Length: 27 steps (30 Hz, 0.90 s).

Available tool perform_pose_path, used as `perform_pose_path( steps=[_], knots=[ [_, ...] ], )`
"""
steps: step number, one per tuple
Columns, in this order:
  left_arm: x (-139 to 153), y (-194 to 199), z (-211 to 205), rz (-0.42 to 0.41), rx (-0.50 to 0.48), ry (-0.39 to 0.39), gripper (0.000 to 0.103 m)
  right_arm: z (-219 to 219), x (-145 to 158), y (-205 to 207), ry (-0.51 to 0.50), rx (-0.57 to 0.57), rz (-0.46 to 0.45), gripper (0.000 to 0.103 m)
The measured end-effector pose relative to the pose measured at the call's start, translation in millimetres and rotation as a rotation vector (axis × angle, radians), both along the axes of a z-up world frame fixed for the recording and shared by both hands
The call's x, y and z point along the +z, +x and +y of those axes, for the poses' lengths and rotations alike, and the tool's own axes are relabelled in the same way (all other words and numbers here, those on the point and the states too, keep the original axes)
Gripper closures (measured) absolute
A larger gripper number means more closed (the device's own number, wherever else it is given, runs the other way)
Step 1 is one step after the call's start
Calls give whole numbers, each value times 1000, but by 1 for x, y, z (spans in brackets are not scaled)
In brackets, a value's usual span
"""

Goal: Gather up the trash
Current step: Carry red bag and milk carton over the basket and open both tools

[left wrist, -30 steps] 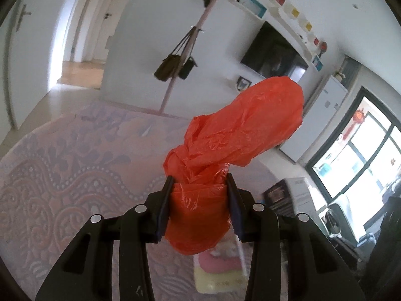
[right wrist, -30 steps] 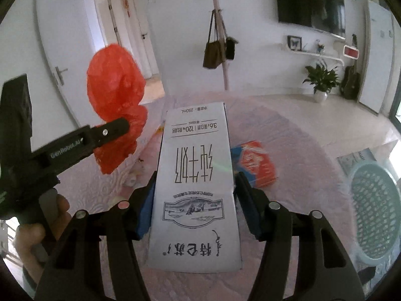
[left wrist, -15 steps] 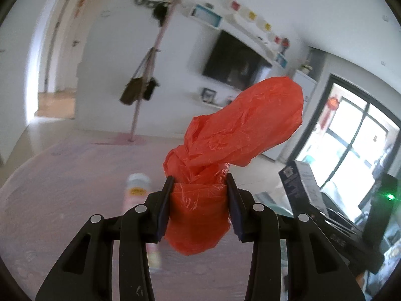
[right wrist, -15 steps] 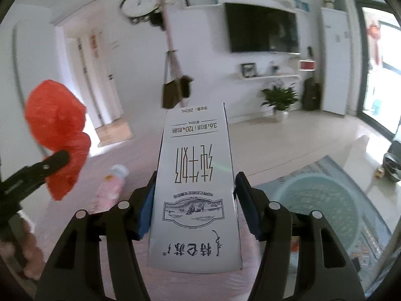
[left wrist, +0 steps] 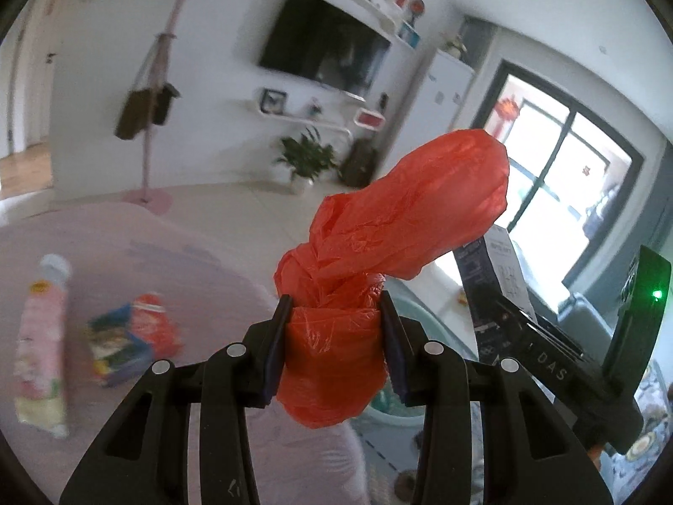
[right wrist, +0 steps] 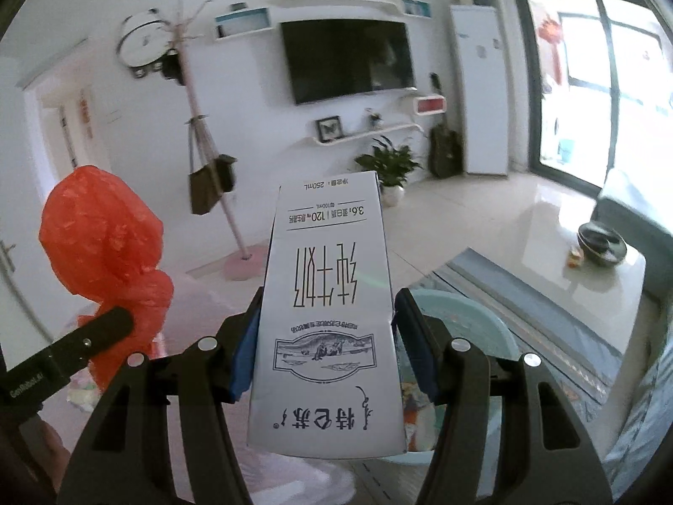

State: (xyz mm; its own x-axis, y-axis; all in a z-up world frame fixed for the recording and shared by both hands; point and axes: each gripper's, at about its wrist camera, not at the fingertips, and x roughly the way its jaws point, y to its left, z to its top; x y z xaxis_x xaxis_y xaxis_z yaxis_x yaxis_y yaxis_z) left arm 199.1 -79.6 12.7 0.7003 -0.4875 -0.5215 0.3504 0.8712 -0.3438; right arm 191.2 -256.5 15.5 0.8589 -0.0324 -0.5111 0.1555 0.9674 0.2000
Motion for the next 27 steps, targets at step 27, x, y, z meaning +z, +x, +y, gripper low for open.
perform_pose_path(
  steps=[27],
  knots=[
    [-88, 77, -124, 195, -168, 118, 41, -119, -116, 51, 190, -79, 329, 44]
  ],
)
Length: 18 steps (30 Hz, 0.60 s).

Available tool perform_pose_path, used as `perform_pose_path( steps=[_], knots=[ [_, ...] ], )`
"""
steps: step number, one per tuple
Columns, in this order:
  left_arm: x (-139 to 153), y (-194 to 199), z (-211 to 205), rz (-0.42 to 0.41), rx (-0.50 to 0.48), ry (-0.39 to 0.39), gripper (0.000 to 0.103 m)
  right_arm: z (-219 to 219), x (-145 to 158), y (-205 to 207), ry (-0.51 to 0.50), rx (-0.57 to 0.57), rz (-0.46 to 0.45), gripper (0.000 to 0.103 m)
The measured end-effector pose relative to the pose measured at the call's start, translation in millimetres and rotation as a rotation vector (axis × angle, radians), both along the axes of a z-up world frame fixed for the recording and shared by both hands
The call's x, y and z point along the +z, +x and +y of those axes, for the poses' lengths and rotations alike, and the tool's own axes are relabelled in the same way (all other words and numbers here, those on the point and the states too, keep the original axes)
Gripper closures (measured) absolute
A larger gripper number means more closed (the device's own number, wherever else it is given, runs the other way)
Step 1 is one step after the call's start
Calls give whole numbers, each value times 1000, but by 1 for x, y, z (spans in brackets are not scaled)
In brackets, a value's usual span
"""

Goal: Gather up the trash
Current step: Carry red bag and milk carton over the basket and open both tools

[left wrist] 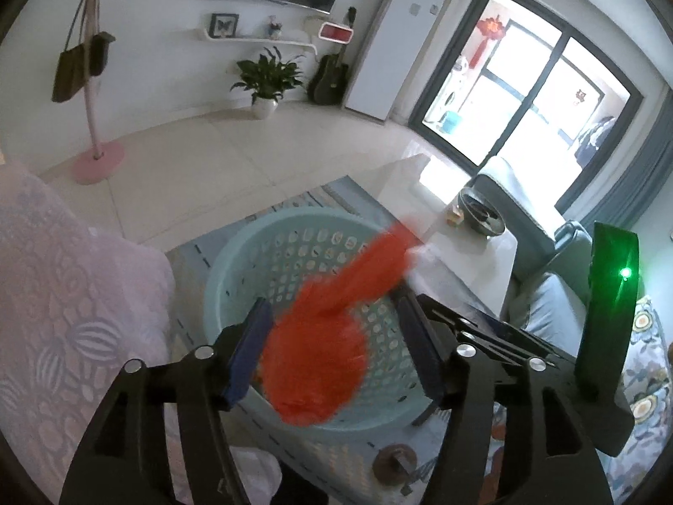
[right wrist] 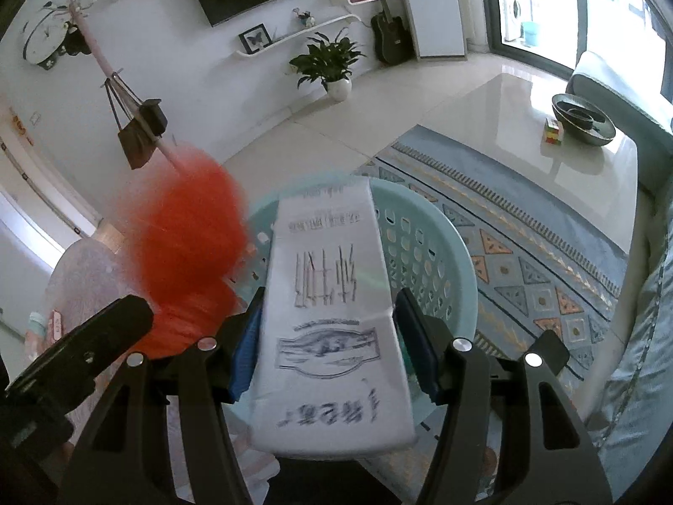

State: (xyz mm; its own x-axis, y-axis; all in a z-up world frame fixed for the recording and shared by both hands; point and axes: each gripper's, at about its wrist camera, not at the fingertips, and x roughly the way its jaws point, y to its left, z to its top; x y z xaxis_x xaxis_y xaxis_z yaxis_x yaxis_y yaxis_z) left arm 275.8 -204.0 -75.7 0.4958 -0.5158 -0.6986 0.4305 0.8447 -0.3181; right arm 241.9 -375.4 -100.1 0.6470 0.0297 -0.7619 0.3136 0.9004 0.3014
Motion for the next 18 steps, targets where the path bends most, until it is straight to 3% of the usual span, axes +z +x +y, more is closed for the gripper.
perform_pose_path(
  steps=[11, 18],
  knots=[
    [13, -19, 15, -24, 29, -29, 37, 6, 15, -11, 1, 5, -33, 43],
    [38, -39, 35, -69, 25, -67, 36, 40, 41, -17, -33, 64, -80, 43]
  ],
)
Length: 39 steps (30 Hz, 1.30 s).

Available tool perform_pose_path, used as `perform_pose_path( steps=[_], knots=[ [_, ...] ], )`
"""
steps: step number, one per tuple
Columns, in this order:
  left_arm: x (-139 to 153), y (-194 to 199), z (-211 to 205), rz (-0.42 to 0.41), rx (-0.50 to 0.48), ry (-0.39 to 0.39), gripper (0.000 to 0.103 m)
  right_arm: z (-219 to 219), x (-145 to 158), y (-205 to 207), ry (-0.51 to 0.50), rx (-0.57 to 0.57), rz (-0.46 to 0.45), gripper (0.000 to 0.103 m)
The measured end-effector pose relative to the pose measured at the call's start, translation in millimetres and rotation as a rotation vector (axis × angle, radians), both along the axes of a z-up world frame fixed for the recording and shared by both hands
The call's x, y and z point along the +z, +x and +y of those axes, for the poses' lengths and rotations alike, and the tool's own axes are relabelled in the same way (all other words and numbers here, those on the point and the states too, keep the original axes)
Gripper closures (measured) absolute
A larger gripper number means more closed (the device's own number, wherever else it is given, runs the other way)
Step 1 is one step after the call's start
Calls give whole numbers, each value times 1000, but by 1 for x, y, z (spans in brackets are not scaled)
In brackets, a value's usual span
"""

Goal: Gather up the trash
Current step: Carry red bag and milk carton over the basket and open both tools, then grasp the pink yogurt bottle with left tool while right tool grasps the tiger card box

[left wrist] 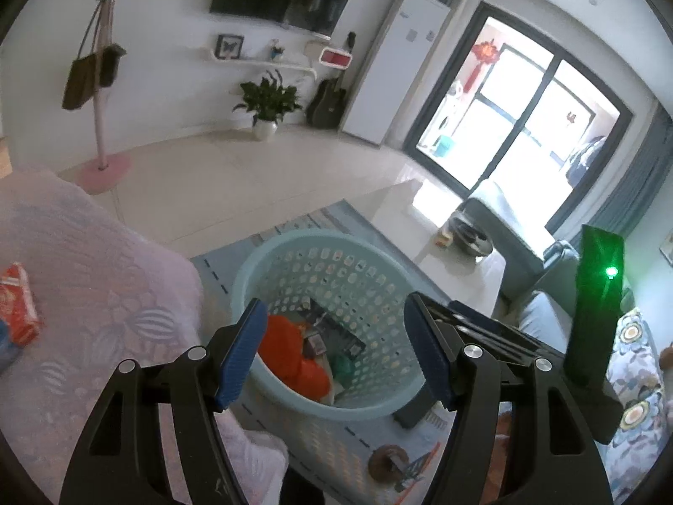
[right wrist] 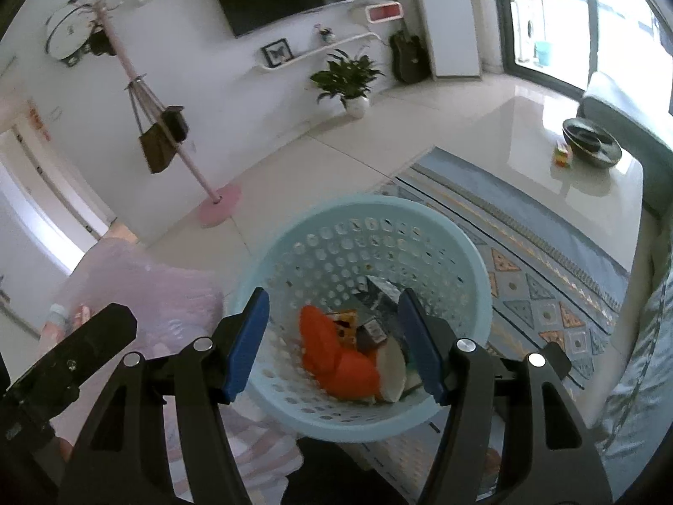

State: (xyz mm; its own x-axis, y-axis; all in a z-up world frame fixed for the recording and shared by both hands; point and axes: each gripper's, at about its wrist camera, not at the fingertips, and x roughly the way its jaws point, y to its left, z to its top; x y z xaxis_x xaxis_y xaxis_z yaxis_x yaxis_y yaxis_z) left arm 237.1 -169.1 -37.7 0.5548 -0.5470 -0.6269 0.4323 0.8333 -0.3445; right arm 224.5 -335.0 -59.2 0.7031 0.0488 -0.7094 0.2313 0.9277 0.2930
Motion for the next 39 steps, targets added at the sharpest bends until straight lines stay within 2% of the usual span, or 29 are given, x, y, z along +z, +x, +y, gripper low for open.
perform_pose_path(
  steps=[9, 14, 19, 23, 25, 29, 33, 36, 39],
  knots=[
    [40, -33, 61, -91, 58, -51, 32, 65, 38, -7, -79, 121, -83, 43],
    [65, -57, 113, -168, 167, -56, 25, 125, 70, -10, -186, 243, -172, 43],
    [77, -74, 173, -203, 339, 1, 20, 182, 85, -7, -209, 362, -216, 43],
    [73, -76, 219, -164, 456, 50, 19, 225, 85, 2, -220, 447, -218, 45],
    [63, -71, 242, -103, 491, 62, 19, 240, 82, 6, -220, 477, -207, 48],
    [33, -53, 273, -5, 546, 110, 19, 268, 63, 24, -130, 555, -120, 49],
    [6, -31, 289, 85, 535, 98, 19, 288, 38, 46, -58, 576, -12, 49],
    [-8, -24, 290, 101, 512, 103, 21, 298, 16, 58, -3, 576, 69, 49],
    [-16, -13, 289, 109, 486, 106, 35, 306, 5, 69, 28, 558, 108, 49]
  ],
)
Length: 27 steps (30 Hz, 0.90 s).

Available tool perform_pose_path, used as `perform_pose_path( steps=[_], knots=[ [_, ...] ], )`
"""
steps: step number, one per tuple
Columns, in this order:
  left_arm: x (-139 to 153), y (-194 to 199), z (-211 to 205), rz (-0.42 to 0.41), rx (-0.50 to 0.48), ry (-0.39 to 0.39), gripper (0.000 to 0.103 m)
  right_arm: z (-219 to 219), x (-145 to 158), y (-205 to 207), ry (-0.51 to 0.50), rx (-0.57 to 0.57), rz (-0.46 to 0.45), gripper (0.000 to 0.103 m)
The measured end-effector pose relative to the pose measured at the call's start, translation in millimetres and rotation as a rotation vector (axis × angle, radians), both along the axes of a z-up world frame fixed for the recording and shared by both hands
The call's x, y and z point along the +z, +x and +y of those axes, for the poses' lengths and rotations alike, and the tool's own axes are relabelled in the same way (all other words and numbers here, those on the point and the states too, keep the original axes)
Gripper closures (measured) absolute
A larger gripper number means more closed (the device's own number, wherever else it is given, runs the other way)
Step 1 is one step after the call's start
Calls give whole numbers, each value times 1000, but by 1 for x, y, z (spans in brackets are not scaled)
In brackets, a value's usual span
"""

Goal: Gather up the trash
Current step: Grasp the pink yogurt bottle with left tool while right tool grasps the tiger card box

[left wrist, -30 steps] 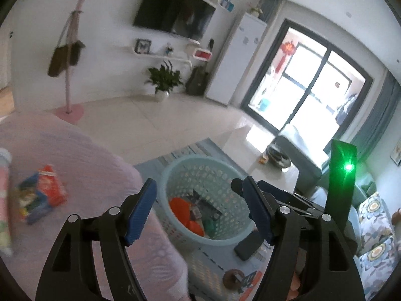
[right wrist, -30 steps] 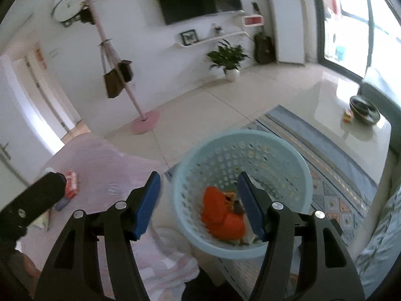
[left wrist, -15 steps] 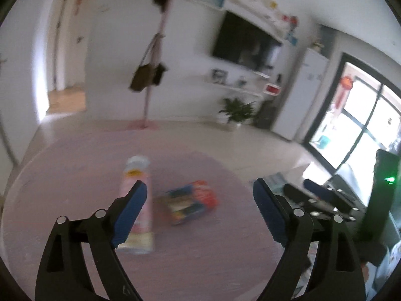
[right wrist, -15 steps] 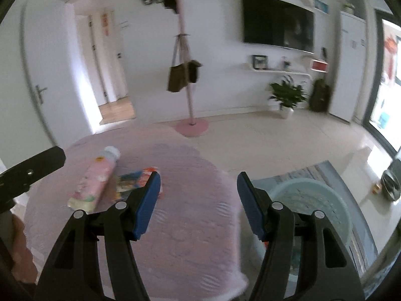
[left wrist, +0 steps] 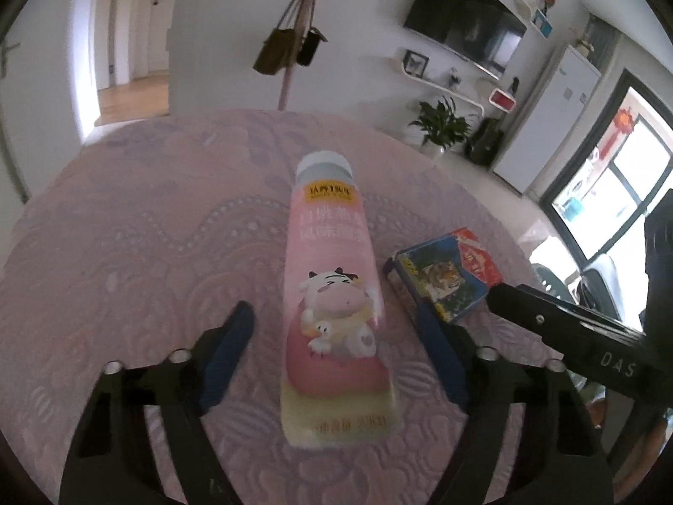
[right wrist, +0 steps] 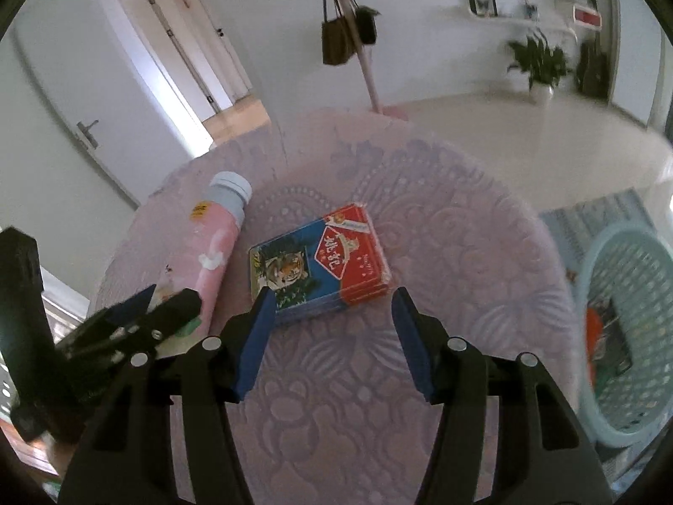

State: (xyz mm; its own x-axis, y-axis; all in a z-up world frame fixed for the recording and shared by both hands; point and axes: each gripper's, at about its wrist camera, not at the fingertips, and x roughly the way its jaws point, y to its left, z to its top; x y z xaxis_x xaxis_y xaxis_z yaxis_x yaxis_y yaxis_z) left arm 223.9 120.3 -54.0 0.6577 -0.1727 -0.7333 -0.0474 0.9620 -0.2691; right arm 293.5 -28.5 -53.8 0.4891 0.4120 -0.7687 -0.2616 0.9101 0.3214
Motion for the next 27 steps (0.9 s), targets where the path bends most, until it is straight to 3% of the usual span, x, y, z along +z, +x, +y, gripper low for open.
perform_pose_path(
  steps=[2, 4, 8, 12, 20, 27],
  knots=[
    [-7, 6, 4, 14, -12, -29, 52, 5, -5, 8, 21, -4, 35, 49],
    [-10, 5, 8, -5, -11, -41, 54, 6, -6, 16, 44, -7, 62, 49],
    [-13, -3, 18, -24, -2, -95, 55, 16, -9, 30, 68, -33, 86, 48],
    [-14, -9, 17, -31, 8, -92, 55, 34, -7, 45, 45, -80, 80, 38],
    [-18, -15, 23, -38, 21, -144, 55, 72, -8, 57, -122, -111, -8, 37],
    [-20, -17, 33, -44, 57, -164, 55, 78, -12, 57, -202, -95, -59, 39]
  ],
)
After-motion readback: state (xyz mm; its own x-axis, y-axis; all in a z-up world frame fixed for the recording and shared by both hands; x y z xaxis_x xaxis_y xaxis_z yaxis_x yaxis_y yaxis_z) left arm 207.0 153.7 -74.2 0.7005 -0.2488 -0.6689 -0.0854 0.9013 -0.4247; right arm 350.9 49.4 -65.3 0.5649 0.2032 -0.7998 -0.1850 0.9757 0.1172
